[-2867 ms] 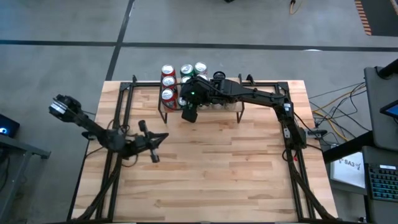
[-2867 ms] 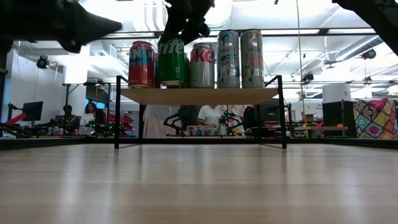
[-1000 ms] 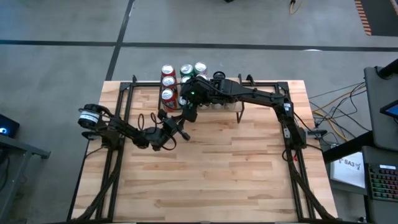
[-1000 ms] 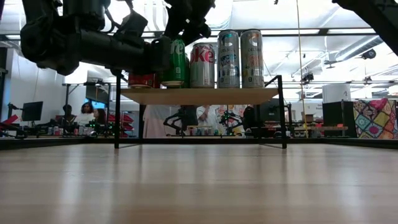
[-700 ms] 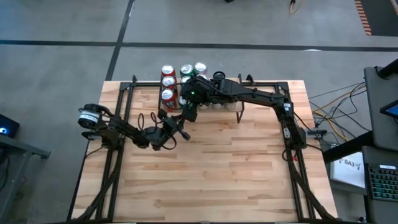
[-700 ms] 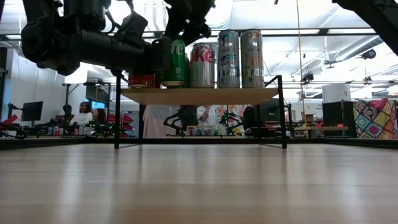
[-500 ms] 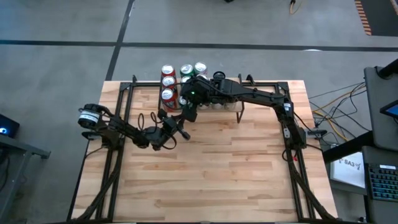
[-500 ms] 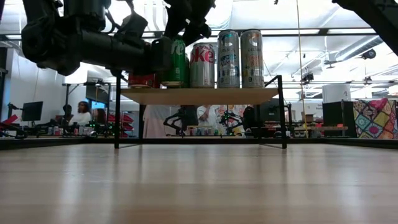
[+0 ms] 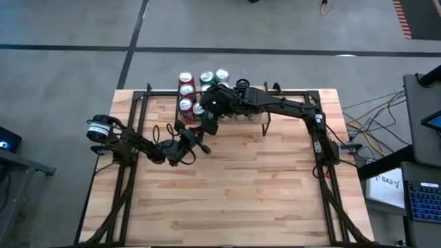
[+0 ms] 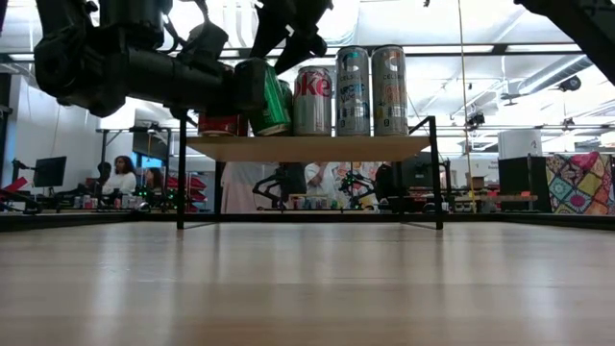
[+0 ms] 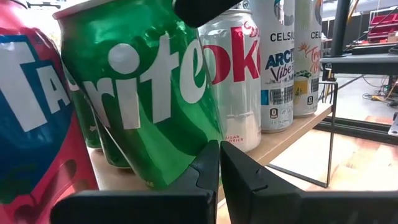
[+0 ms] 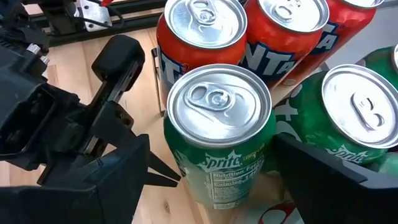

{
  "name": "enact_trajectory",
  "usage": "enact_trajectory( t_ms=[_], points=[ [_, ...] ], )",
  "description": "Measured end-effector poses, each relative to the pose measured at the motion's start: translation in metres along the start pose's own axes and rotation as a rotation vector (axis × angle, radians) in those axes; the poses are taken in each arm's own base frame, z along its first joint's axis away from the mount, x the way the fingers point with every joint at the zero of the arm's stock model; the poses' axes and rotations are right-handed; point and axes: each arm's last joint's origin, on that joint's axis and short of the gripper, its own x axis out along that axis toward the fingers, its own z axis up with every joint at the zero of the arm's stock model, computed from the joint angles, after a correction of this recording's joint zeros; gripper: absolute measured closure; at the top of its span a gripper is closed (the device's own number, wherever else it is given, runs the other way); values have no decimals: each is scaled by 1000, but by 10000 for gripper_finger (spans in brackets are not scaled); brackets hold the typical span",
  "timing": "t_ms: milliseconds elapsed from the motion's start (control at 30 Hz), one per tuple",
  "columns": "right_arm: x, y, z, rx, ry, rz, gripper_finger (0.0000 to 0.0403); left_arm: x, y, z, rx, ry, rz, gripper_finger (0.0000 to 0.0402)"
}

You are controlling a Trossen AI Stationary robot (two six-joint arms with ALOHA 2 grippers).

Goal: Place canned beverage on shelf
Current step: Put the green soda can on the shelf aligned with the other green soda can

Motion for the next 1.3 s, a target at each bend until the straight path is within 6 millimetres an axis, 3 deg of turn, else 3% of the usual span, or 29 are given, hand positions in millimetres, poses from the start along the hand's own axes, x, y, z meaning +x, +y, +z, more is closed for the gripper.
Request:
enact_trajectory(
  t_ms=[1000,1300],
  points=[
    [-10,-3,3,1,-20,-37,83,1,1,0,1,0,5,402],
    [-22,-5,6,4,-48,-50,83,1,1,0,1,0,4,402]
  ],
)
